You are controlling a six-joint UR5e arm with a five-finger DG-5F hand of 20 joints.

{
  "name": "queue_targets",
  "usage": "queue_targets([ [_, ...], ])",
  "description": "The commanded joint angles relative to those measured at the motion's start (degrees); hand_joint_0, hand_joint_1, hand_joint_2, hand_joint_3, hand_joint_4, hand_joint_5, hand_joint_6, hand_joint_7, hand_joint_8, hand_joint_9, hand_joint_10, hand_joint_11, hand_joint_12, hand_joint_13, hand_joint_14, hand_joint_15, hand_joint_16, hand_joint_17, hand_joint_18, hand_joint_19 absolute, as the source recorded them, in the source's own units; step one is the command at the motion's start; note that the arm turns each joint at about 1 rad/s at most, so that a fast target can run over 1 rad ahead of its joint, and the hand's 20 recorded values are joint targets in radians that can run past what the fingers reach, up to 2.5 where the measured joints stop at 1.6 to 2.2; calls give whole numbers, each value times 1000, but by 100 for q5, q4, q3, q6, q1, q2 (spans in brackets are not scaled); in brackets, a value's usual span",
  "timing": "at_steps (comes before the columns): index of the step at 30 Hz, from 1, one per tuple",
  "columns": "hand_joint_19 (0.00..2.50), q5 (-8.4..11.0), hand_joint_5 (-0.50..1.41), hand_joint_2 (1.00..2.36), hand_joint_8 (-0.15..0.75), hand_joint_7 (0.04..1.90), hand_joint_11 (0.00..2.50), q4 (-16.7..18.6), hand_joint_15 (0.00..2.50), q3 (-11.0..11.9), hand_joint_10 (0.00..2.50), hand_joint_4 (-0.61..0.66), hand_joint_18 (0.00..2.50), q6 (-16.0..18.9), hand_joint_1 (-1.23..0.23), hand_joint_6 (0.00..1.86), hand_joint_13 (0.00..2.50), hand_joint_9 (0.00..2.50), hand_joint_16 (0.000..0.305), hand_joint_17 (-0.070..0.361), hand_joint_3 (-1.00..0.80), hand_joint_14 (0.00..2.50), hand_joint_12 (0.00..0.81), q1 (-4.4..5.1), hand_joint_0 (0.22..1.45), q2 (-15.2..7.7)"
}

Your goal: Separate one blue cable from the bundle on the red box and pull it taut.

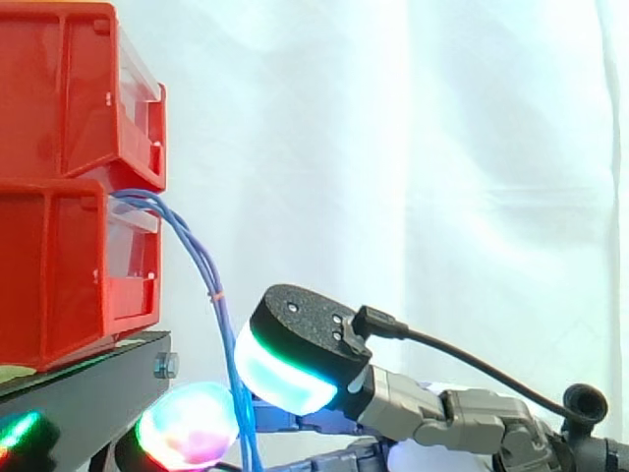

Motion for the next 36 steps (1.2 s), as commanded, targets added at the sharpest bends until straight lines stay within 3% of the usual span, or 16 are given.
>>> queue_targets([
  [1, 516, -11, -28, 1000, 249, 1234, 169, 24, 328, -68, 8, 94, 571, 37, -687, 502, 650, 807, 53, 120, -486, 13, 392, -19, 572, 3],
  [6, 523, -55, -24, 1001, 248, 1284, 172, -11, 337, -77, 7, 88, 576, 160, -678, 501, 656, 811, 54, 120, -482, 13, 390, -46, 576, 12],
  [12, 532, -266, -27, 1001, 252, 1276, 182, -134, 340, -77, 7, 93, 581, 371, -668, 501, 659, 811, 54, 121, -479, 14, 391, -99, 570, 64],
  [13, 529, -319, -27, 1001, 255, 1275, 175, -293, 343, -77, 9, 94, 582, 371, -666, 501, 660, 810, 54, 122, -478, 14, 393, -125, 568, 152],
  [20, 529, -327, -29, 1002, 257, 1264, 178, -855, 341, -77, 7, 108, 590, 389, -649, 501, 667, 805, 55, 123, -477, 14, 393, -186, 562, 372],
  [36, 536, -433, -29, 1002, 263, 1280, 189, -1242, 356, -59, 8, 140, 603, 292, -629, 501, 681, 801, 56, 125, -468, 14, 399, -310, 557, 723],
])
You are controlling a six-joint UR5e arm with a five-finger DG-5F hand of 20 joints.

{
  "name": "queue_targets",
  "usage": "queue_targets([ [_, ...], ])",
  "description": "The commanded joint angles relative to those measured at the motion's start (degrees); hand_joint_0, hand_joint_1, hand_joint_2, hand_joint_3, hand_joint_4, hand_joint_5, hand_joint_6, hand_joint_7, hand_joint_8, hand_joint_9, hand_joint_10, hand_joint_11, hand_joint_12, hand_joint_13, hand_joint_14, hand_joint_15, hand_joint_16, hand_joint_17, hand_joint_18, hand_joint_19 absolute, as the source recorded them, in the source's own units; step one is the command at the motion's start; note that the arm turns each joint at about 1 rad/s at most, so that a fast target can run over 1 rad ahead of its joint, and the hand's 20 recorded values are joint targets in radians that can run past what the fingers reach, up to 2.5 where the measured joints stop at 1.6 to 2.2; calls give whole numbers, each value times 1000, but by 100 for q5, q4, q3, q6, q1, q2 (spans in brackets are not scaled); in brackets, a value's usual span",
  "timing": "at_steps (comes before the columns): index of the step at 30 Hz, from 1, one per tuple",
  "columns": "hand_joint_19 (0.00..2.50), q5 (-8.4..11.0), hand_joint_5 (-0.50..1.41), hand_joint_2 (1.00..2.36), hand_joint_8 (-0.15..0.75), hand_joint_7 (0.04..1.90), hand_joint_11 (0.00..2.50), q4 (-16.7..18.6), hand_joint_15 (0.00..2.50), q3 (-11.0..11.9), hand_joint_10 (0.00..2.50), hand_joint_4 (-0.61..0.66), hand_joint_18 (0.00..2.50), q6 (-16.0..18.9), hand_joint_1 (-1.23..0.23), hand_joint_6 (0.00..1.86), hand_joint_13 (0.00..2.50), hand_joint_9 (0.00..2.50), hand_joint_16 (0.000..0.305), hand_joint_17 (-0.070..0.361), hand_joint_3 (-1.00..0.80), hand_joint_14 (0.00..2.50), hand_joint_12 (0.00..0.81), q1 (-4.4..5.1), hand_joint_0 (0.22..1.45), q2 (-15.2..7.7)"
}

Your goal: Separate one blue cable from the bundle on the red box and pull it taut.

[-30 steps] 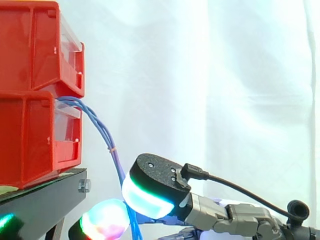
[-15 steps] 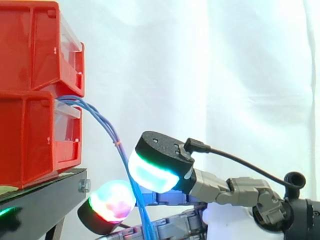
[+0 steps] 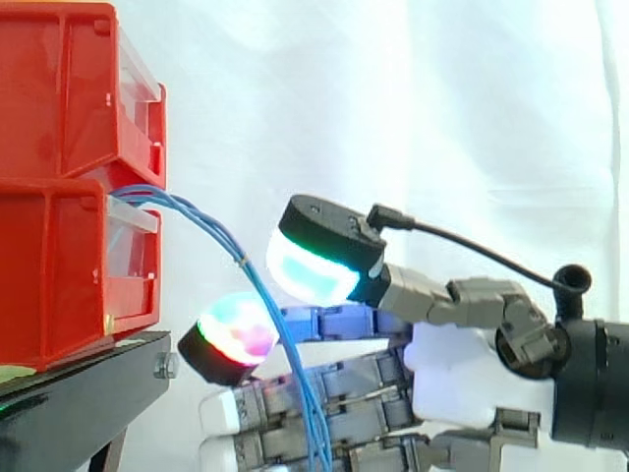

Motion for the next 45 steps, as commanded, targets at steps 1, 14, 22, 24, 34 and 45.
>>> queue_targets([
  [1, 534, 1, -28, 1002, 262, 1281, 183, -120, 359, 26, 7, 140, 603, -62, -629, 501, 681, 802, 56, 125, -467, 14, 400, -11, 557, 103],
  [14, 535, -69, -23, 1002, 265, 1326, 194, -402, 360, 193, 8, 145, 606, -70, -632, 501, 691, 806, 56, 125, -467, 14, 401, 7, 559, 103],
  [22, 535, -60, -26, 1002, 269, 1306, 192, -419, 364, 202, 7, 159, 612, -97, -658, 510, 695, 805, 56, 126, -471, 14, 402, 33, 561, 94],
  [24, 535, -34, -28, 1002, 267, 1299, 188, -419, 367, 193, 7, 169, 613, -141, -660, 511, 696, 807, 56, 126, -472, 15, 402, 51, 561, 94],
  [34, 543, -8, -85, 1015, 288, 893, 263, -164, 388, 53, 10, 158, 645, -290, -691, 735, 715, 795, 59, 132, -232, 15, 419, 218, 572, 94],
  [45, 556, 1, -138, 1013, 309, 630, 351, -32, 412, 53, 14, 189, 704, -325, -762, 889, 754, 807, 62, 140, -232, 17, 437, 332, 588, 94],
])
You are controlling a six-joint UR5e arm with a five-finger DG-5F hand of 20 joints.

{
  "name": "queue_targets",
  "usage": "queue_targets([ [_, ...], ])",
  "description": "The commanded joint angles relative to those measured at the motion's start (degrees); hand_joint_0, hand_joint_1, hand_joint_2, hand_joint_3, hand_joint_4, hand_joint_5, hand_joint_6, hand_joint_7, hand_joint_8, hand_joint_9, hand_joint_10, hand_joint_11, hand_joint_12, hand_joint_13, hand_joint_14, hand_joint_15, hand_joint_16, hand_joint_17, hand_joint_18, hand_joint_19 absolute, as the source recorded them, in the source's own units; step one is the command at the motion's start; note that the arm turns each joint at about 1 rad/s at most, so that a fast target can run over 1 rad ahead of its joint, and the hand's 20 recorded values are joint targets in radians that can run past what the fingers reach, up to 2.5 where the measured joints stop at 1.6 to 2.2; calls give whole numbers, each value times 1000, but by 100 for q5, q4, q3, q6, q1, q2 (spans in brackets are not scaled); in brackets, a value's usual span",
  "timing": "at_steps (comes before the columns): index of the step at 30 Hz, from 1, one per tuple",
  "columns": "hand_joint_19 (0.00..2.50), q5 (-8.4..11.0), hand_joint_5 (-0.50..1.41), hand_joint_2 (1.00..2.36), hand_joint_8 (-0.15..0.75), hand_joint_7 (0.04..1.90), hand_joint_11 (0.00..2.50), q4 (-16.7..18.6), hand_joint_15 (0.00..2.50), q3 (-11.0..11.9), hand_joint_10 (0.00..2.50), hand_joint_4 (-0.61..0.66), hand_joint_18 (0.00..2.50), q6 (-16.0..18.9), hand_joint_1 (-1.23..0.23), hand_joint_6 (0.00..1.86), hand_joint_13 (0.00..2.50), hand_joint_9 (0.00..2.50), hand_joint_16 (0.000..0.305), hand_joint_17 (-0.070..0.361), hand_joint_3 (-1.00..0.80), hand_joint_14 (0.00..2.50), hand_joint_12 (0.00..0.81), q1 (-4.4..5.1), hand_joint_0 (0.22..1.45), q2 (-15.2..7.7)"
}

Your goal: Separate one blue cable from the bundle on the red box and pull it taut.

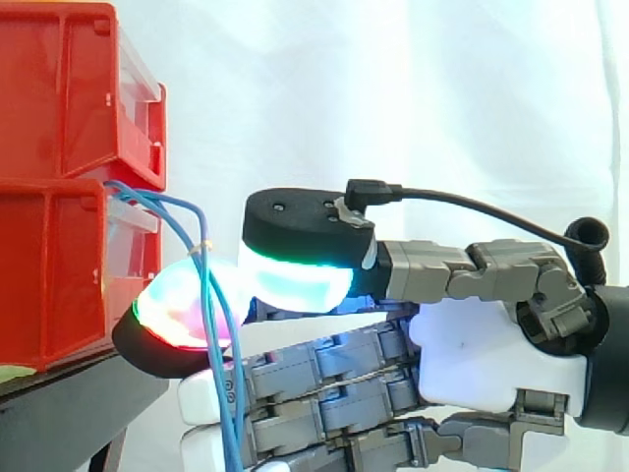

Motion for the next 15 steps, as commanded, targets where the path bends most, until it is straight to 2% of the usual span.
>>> queue_targets([
  [1, 562, 2, -136, 1013, 305, 632, 370, 4, 414, 0, 13, 185, 697, 6, -768, 888, 751, 816, 61, 137, -252, 18, 432, 18, 586, 0],
  [7, 581, 11, -114, 1005, 302, 701, 364, 13, 418, 0, 13, 191, 700, 14, -697, 850, 768, 863, 60, 134, -425, 16, 429, 53, 544, 0],
  [9, 585, 11, -101, 1001, 309, 752, 352, 13, 429, 0, 13, 190, 738, 23, -634, 834, 799, 904, 61, 137, -484, 16, 440, 61, 520, 0],
  [15, 607, 2, -69, 1000, 326, 775, 337, 13, 445, 0, 15, 193, 852, 23, -541, 821, 894, 1011, 66, 147, -500, 19, 461, 70, 470, 0],
])
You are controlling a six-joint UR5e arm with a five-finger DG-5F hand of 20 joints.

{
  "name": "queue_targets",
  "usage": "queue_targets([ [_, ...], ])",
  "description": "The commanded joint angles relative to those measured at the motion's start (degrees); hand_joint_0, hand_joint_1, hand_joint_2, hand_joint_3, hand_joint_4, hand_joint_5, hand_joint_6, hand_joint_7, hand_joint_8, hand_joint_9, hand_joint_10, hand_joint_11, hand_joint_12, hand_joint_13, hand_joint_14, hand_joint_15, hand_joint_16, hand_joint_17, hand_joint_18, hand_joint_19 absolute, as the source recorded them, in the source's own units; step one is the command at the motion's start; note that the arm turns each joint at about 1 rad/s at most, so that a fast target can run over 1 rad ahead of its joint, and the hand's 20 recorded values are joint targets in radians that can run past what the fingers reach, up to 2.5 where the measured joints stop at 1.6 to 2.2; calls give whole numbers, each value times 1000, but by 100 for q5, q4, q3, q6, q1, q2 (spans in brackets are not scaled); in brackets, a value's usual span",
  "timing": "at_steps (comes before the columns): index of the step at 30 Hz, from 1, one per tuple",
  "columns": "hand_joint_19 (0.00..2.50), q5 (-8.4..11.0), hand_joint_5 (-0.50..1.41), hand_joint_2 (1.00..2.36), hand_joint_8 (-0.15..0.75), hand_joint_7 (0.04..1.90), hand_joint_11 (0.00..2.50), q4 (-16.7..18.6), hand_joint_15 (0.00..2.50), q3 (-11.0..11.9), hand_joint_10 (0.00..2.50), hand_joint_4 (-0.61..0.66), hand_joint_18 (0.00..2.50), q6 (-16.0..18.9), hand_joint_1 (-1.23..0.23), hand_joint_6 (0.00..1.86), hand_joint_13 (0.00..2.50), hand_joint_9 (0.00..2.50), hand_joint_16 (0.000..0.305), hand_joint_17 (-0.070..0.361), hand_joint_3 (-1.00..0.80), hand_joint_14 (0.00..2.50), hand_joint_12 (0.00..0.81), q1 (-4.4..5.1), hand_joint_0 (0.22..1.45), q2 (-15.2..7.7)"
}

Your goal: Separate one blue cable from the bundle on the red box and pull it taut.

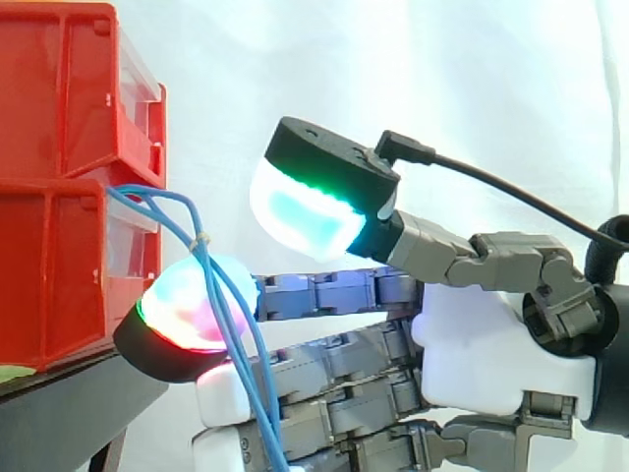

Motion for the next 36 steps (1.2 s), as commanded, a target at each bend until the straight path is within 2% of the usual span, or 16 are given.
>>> queue_targets([
  [1, 607, -6, -67, 1000, 327, 785, 339, 0, 447, 0, 12, 194, 854, 10, -541, 819, 898, 1015, 66, 148, -500, 17, 461, 5, 470, 0],
  [9, 611, -23, -55, 1000, 332, 824, 333, 9, 466, 0, 12, 202, 943, 124, -614, 792, 990, 1076, 67, 151, -500, 19, 464, 5, 454, 0],
  [11, 612, -32, -53, 1000, 331, 868, 341, 53, 475, 0, 13, 205, 947, 335, -610, 763, 1005, 1077, 67, 151, -500, 18, 465, -13, 458, -9],
  [14, 614, -111, -46, 1000, 327, 981, 326, 194, 475, 0, 13, 234, 958, 1126, -598, 683, 1037, 1098, 66, 149, -500, 19, 454, -39, 469, -18],
  [17, 624, -190, -41, 1000, 334, 1035, 332, 229, 480, 0, 13, 239, 982, 1390, -594, 652, 1078, 1137, 67, 150, -500, 18, 455, -48, 470, -79],
  [18, 625, -217, -40, 1000, 335, 1048, 335, 246, 491, 0, 15, 242, 990, 1443, -593, 646, 1102, 1153, 67, 151, -500, 21, 455, -57, 470, -167],
  [20, 626, -252, -39, 1000, 334, 1042, 344, 299, 506, 0, 14, 239, 995, 1504, -592, 644, 1115, 1164, 67, 151, -500, 19, 455, -57, 470, -211],
  [21, 634, -296, -39, 1000, 337, 1059, 363, 431, 525, 0, 16, 238, 1000, 1575, -591, 640, 1148, 1198, 67, 151, -500, 20, 456, -57, 472, -308],
  [26, 658, -313, -39, 1000, 334, 1072, 422, 818, 645, 35, 16, 233, 1028, 1733, -602, 636, 1276, 1248, 65, 147, -500, 24, 456, -66, 486, -431],
  [29, 670, -313, -45, 1000, 330, 1089, 456, 774, 686, 35, 20, 220, 1027, 1733, -637, 636, 1299, 1261, 65, 145, -500, 26, 452, -66, 494, -431],
  [32, 669, -384, -52, 1000, 330, 1069, 471, 615, 700, 35, 18, 215, 1031, 1742, -647, 641, 1317, 1257, 65, 145, -500, 26, 451, -83, 495, -431],
  [36, 676, -454, -57, 1000, 332, 1071, 471, 589, 709, 35, 18, 209, 1036, 1742, -649, 635, 1320, 1232, 65, 147, -500, 26, 453, -101, 495, -431],
])
